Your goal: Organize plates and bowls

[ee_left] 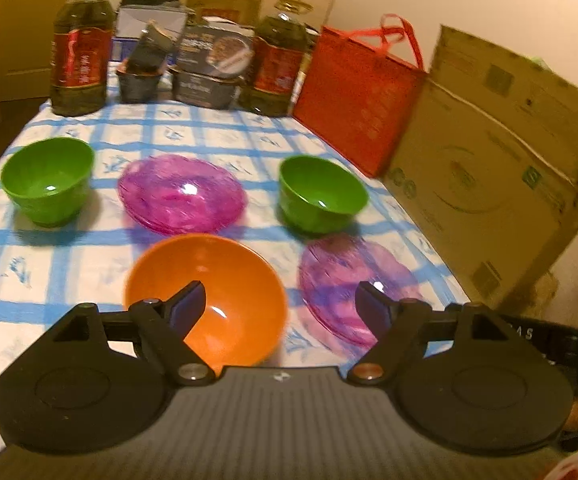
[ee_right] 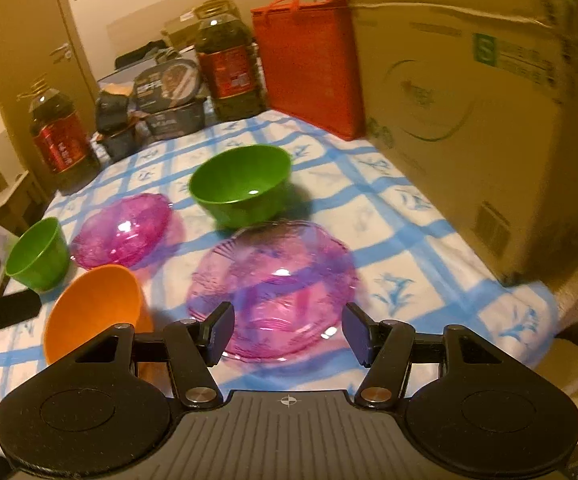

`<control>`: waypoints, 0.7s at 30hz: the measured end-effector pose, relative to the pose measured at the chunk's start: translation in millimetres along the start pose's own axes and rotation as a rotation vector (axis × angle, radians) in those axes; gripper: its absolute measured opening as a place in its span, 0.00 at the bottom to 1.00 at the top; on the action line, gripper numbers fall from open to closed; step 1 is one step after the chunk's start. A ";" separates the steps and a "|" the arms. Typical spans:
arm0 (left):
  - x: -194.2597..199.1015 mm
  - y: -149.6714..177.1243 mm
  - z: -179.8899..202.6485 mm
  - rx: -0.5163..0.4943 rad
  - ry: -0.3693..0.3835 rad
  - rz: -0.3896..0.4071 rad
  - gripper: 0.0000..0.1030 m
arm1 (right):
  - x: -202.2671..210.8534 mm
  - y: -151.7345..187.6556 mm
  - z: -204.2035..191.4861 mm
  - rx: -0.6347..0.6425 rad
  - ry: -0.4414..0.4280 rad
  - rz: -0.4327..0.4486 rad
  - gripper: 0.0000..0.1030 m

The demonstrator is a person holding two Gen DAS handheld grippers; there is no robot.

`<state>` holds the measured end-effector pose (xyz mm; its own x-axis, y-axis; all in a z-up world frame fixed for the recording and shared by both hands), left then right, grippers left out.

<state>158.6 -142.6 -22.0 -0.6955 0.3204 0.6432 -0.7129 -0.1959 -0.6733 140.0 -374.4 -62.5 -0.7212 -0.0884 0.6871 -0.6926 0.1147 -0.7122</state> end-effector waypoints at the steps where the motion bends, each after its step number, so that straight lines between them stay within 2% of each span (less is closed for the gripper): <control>1: -1.1 4.8 3.6 -0.005 0.002 -0.009 0.78 | 1.8 3.3 4.3 -0.008 0.005 -0.005 0.58; 7: -6.5 24.6 21.7 -0.039 0.021 -0.048 0.78 | 5.7 16.5 19.5 -0.031 0.025 -0.028 0.58; 21: -13.9 29.0 29.9 -0.074 0.021 -0.064 0.78 | 4.5 22.9 25.4 -0.035 0.033 -0.048 0.58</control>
Point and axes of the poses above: each gripper's, at about its wrist camera, not at the fingertips, and x roughly against the way its jaws point, z to its right, y to its underside, the point moved 9 cm from there along -x, roughly the way its jaws point, and after that the axes turned 9 degrees about x, right-handed, at the moved point
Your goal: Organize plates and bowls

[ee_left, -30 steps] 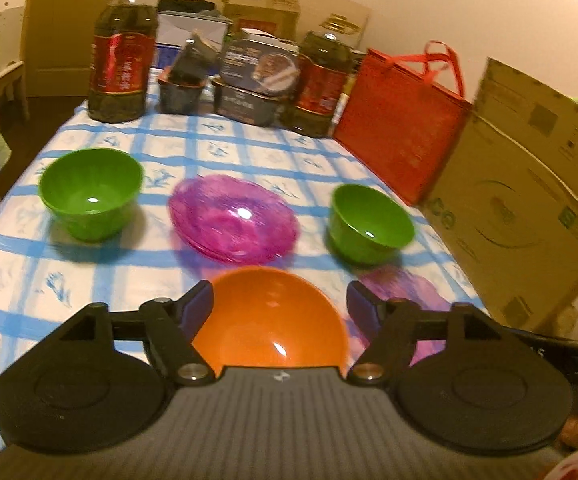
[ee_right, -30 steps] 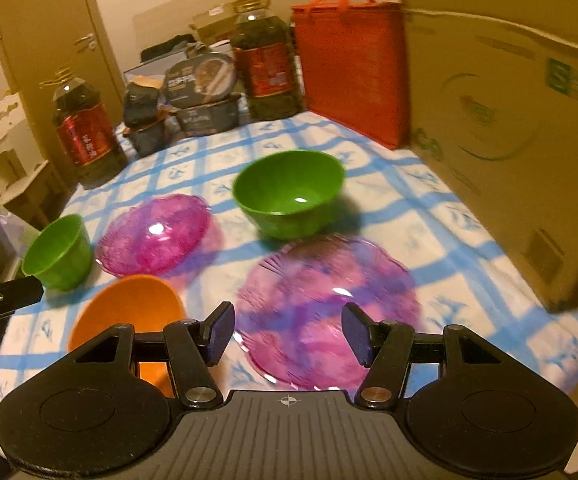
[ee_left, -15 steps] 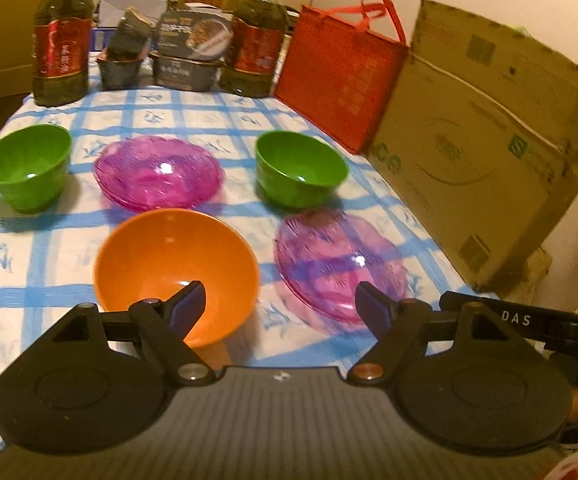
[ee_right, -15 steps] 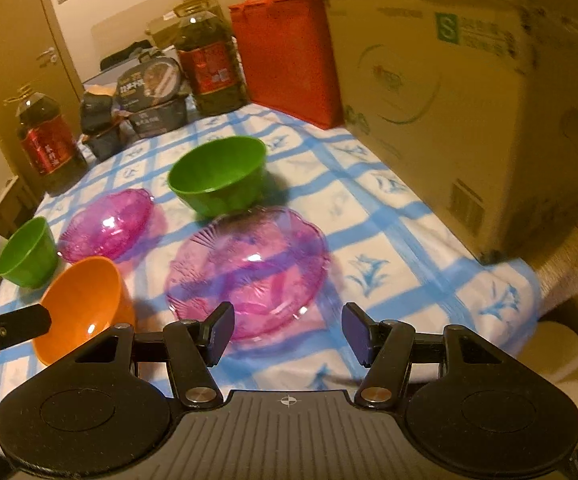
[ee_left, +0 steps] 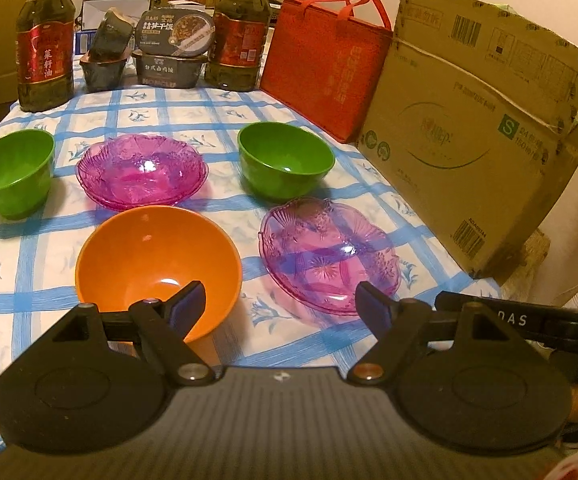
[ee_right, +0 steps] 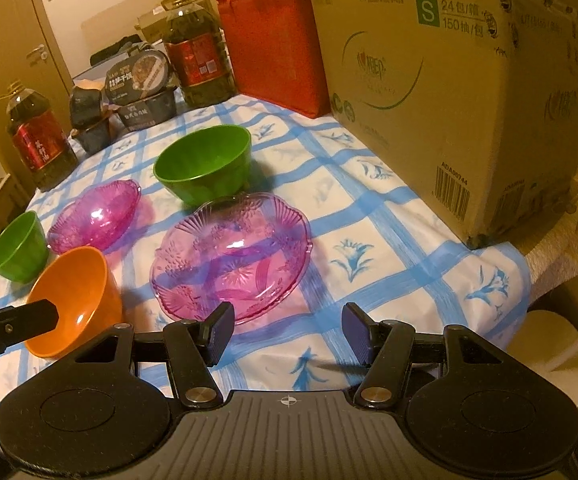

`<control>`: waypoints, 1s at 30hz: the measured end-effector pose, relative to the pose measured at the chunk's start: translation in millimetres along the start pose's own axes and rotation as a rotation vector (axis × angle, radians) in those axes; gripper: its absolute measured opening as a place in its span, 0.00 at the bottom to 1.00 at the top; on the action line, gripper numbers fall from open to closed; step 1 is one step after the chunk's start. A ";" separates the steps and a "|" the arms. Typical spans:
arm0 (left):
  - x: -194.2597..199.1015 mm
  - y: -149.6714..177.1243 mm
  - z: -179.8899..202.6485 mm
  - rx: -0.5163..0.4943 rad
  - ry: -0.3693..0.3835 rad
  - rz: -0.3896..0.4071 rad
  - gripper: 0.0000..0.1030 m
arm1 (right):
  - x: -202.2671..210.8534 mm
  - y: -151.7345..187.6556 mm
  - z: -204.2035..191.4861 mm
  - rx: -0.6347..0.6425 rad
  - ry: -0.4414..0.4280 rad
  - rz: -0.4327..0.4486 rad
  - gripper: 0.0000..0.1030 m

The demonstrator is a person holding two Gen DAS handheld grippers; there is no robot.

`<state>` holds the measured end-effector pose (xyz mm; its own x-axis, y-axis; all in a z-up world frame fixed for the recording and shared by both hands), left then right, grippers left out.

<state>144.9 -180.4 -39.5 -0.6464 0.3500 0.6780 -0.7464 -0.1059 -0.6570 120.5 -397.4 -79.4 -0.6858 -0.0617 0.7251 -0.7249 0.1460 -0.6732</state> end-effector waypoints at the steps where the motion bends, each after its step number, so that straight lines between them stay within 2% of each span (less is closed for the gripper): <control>1: -0.8 -0.4 0.4 -0.002 0.000 0.000 0.78 | -0.8 0.4 0.5 0.000 0.001 -0.002 0.58; 9: -14.6 -8.2 7.4 -0.038 0.013 -0.018 0.76 | -8.1 -0.4 5.6 -0.008 0.011 -0.013 0.58; 18: -49.8 -35.0 15.3 -0.092 0.028 -0.066 0.68 | -20.1 -11.1 15.0 -0.017 0.020 -0.008 0.58; 24: -88.7 -53.0 9.2 -0.140 0.016 -0.119 0.55 | -38.7 -16.7 20.8 -0.019 0.028 -0.020 0.58; 26: -105.1 -54.2 7.5 -0.171 0.007 -0.154 0.42 | -45.6 -17.8 22.5 -0.022 0.026 -0.022 0.58; 27: -112.5 -54.4 6.9 -0.184 0.005 -0.170 0.40 | -49.6 -18.6 22.9 -0.024 0.021 -0.024 0.58; 30: -134.5 -55.1 5.4 -0.216 0.000 -0.208 0.37 | -61.8 -19.5 25.3 -0.033 0.019 -0.039 0.58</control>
Point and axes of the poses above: each gripper's, at about its wrist camera, not at the fingertips, and x roughly against the way its jaws point, z to its right, y to its underside, the point moved 9 cm from there along -x, roughly the way its jaws point, and after that the axes turned 9 degrees about x, right-handed, at the moved point
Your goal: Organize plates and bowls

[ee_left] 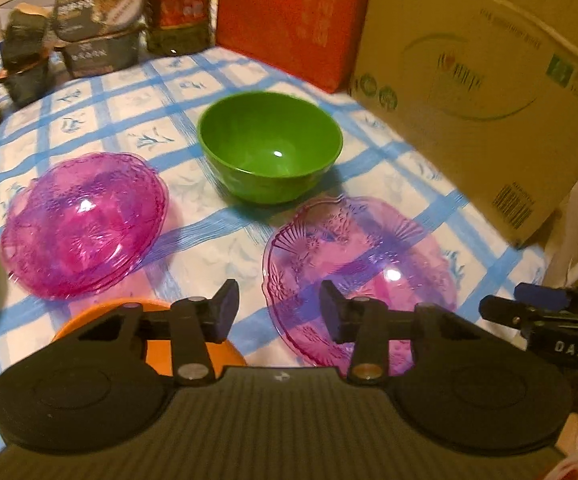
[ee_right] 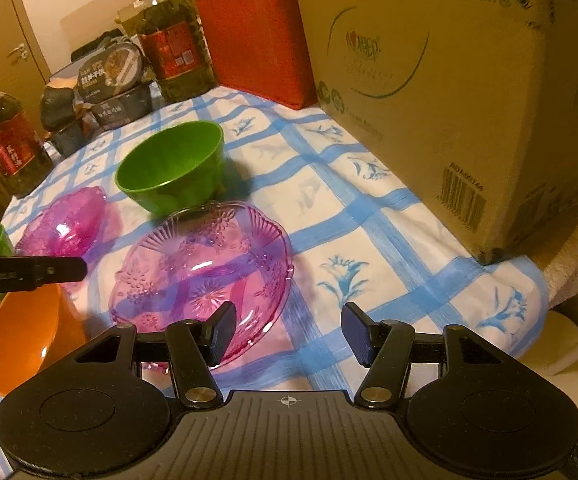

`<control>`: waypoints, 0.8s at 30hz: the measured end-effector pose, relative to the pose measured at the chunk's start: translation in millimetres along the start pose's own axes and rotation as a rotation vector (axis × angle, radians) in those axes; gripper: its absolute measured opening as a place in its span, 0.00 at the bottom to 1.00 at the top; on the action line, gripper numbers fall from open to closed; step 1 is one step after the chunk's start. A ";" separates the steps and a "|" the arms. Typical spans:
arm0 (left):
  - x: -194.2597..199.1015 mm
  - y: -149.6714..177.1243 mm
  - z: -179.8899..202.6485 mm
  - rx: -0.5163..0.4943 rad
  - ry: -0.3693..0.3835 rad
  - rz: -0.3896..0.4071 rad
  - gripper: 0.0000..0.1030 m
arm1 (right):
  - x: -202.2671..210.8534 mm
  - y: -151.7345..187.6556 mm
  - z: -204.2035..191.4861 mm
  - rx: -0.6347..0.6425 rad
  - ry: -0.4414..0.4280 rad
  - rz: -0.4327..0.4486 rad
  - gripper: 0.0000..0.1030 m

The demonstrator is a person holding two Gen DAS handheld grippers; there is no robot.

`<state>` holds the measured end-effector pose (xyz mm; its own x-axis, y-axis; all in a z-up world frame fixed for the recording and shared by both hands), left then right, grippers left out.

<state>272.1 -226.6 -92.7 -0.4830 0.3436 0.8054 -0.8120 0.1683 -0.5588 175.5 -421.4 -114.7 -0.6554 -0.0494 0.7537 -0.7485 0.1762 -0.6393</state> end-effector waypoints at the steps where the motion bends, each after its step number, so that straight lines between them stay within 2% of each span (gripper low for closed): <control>1: -6.2 -1.4 0.1 -0.009 0.001 -0.010 0.36 | -3.7 -0.9 0.5 -0.003 -0.003 -0.004 0.57; 5: -28.1 -6.1 1.3 -0.048 -0.001 -0.053 0.34 | -14.6 -5.7 2.3 -0.013 -0.007 -0.002 0.57; 9: -45.5 -9.2 2.2 -0.088 -0.015 -0.092 0.31 | -28.1 -9.3 4.1 -0.017 -0.014 -0.015 0.47; 16: -69.4 -8.8 0.7 -0.119 -0.028 -0.160 0.22 | -47.0 -8.3 7.5 -0.018 -0.013 -0.045 0.39; 24: -81.3 -5.8 1.1 -0.135 -0.038 -0.179 0.13 | -58.1 -1.4 7.4 -0.023 -0.029 -0.078 0.19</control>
Point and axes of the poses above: each gripper's, at about its wrist camera, not at the fingertips, and x roughly against the way its jaws point, z to its right, y to its underside, the point moved 9 cm from there along -x, roughly the way its jaws point, and after that the axes turned 9 degrees about x, right-handed, at the moved point
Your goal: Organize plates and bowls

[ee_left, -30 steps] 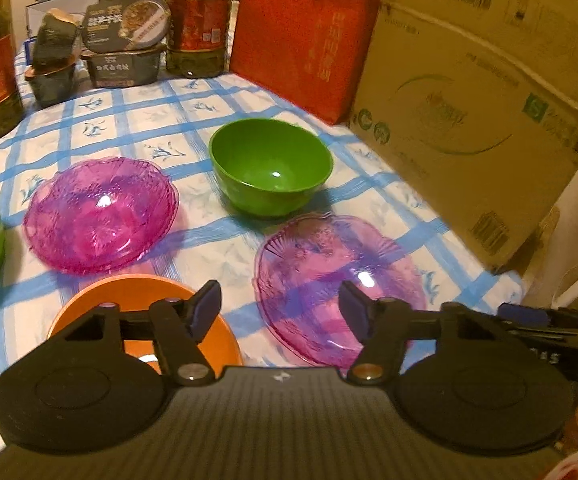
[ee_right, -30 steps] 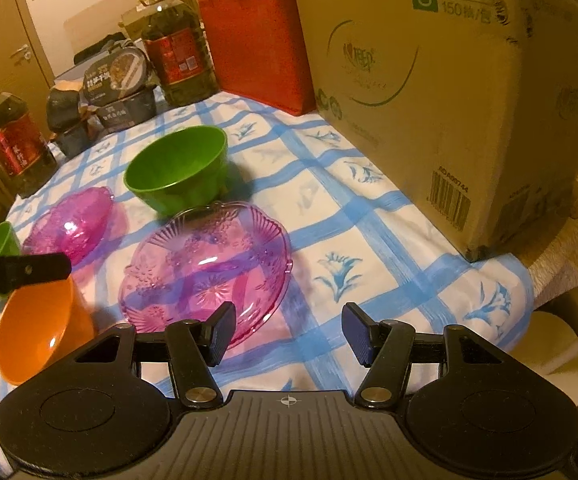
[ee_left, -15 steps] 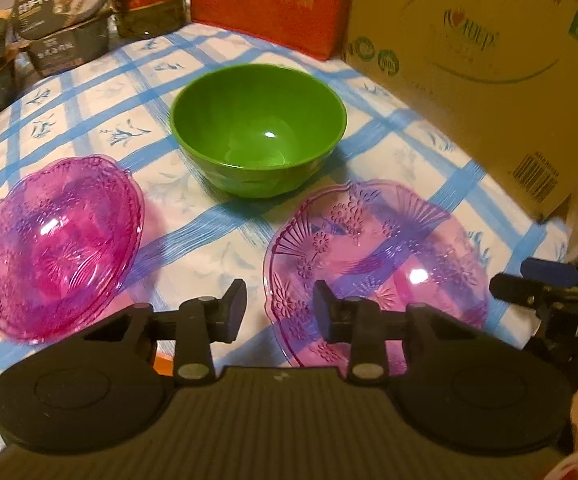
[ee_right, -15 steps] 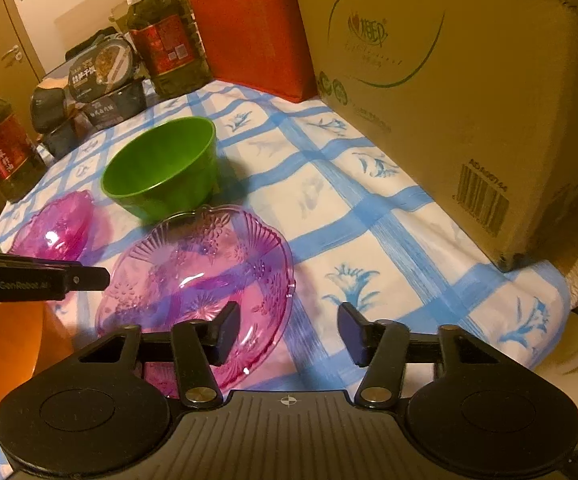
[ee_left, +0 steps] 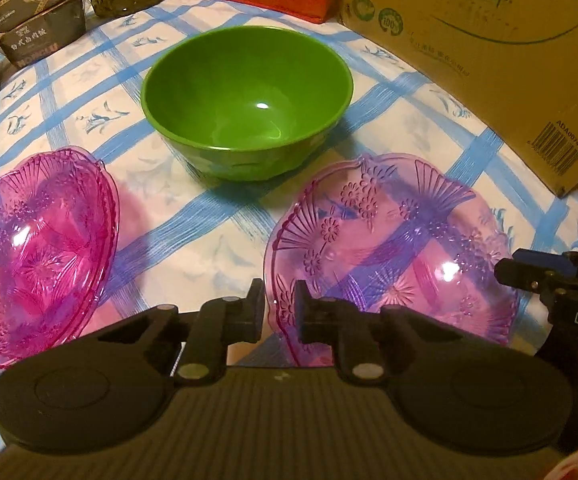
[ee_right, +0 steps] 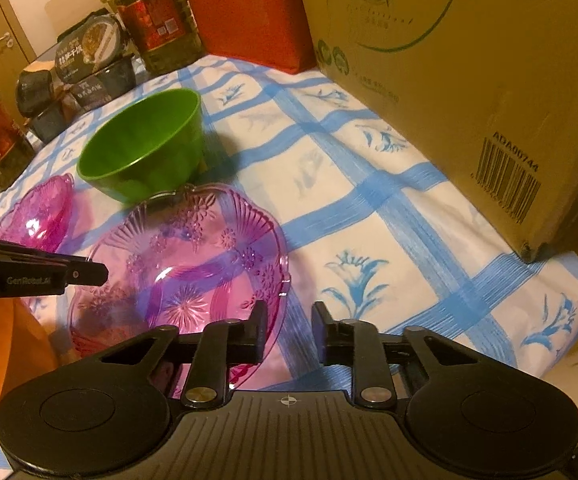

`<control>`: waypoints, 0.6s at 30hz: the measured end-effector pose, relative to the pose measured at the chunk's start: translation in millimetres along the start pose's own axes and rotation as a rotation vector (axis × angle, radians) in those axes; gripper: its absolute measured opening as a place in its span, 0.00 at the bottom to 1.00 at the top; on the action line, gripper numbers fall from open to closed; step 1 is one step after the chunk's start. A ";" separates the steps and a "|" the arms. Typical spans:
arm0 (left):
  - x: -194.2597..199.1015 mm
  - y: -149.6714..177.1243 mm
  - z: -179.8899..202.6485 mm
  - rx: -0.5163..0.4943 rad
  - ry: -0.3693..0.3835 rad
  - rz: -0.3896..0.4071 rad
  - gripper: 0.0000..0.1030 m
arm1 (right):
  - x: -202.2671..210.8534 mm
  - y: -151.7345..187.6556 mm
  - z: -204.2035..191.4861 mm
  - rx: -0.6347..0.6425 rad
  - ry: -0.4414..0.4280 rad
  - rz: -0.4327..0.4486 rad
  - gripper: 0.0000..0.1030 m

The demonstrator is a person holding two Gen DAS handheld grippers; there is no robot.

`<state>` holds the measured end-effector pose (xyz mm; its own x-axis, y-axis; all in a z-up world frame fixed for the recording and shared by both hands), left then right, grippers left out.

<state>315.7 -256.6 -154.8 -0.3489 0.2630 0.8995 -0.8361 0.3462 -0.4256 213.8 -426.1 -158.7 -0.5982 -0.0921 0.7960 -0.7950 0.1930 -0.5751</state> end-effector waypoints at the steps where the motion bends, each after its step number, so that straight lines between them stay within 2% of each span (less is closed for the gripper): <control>1: -0.1 0.3 -0.2 0.002 -0.001 0.001 0.12 | -0.2 0.2 -1.0 0.002 -0.005 -0.001 0.18; 3: 1.2 0.1 0.7 0.003 0.004 0.005 0.12 | -0.5 0.5 -3.5 0.006 -0.014 -0.002 0.10; 9: 5.5 1.6 3.0 0.012 0.013 0.008 0.10 | 3.3 2.2 -2.8 -0.005 -0.001 0.004 0.09; 18: 31.6 -0.3 17.0 0.037 0.041 0.055 0.09 | 35.7 -6.4 4.3 -0.025 0.002 0.050 0.08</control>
<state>297.7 -263.7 -124.6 -0.3780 0.3181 0.8695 -0.8312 0.2970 -0.4700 197.0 -434.8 -127.4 -0.6370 -0.0800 0.7667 -0.7613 0.2219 -0.6093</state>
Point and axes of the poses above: each gripper's, at about its wrist camera, not at the fingertips, and x roughly against the way its jaws point, z to its right, y to its underside, the point moved 9 cm from there along -x, roughly the way its jaws point, and after that the axes turned 9 degrees about x, right-handed, at the moved point
